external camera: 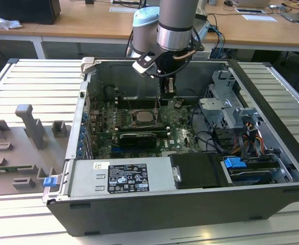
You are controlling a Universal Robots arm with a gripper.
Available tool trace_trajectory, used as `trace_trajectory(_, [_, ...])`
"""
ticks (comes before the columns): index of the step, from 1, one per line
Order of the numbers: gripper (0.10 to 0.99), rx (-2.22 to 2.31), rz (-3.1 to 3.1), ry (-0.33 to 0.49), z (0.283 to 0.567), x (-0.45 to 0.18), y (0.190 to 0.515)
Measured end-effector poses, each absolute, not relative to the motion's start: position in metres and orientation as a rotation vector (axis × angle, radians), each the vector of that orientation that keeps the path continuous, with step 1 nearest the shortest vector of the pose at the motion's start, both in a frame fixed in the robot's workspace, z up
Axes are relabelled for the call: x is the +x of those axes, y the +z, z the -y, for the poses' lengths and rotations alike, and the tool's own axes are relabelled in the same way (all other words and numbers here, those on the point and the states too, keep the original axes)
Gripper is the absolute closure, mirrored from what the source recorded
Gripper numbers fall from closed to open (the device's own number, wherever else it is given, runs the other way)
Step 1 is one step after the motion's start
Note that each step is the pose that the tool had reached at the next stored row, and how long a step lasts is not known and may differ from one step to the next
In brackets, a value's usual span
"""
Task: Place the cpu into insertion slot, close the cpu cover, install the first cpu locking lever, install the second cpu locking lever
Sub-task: 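Close the cpu cover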
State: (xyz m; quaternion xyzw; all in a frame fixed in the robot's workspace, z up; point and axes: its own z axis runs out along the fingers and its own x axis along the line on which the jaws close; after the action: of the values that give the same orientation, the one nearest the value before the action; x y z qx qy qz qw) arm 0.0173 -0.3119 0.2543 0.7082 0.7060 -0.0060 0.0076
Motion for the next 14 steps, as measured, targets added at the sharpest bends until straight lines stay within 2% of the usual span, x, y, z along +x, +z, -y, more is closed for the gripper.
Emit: trace_trajectory(14, [0.980, 2.214, -2.207, -0.019, 0.312, 0.003, 0.247])
